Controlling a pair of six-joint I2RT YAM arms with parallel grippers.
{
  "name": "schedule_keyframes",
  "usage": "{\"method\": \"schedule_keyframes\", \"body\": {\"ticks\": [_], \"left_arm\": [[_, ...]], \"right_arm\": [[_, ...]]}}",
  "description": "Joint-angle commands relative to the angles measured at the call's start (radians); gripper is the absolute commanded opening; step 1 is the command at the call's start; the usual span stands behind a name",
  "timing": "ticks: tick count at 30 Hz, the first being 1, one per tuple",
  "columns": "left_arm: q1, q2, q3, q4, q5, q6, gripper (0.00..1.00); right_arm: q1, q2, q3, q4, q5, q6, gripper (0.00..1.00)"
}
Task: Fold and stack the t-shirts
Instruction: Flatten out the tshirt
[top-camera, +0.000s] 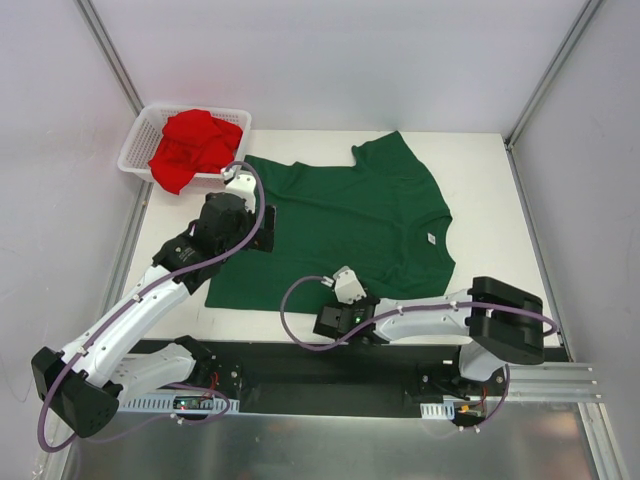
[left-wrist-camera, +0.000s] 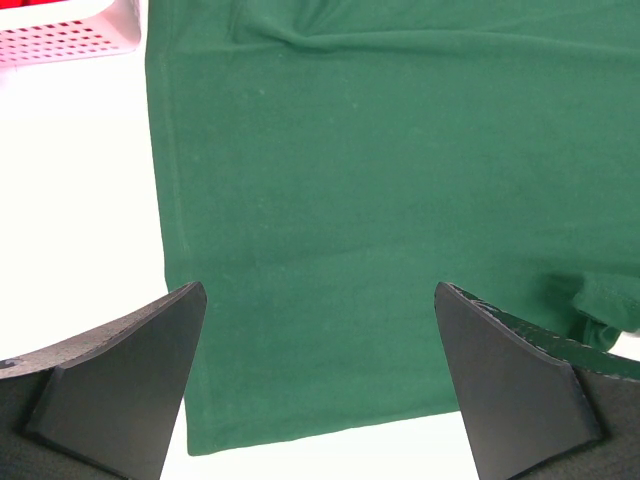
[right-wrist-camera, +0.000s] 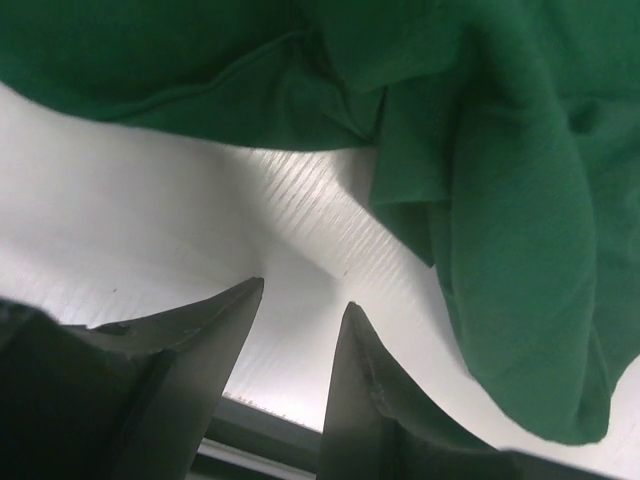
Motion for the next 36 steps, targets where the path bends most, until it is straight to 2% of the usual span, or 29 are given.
{"method": "schedule_keyframes", "body": {"ticks": [1,18,36], "left_arm": [[0.013,-0.016,-0.006,0.019,-0.01,0.011,0.99],[0.013,0.021,0.006,0.02,0.001,0.008,0.99],[0.016,0.022,0.009,0.022,-0.012,0.023,0.99]], "right_arm": [[-0.06,-0.049,-0.065,0.09,-0.023,-0.05,0.43],[-0.206,-0.255,-0.2,0.21,-0.095,-0.248,0.44],[-0.285,-0.143,-0.161,0.338,-0.183,-0.348,0.44]]}}
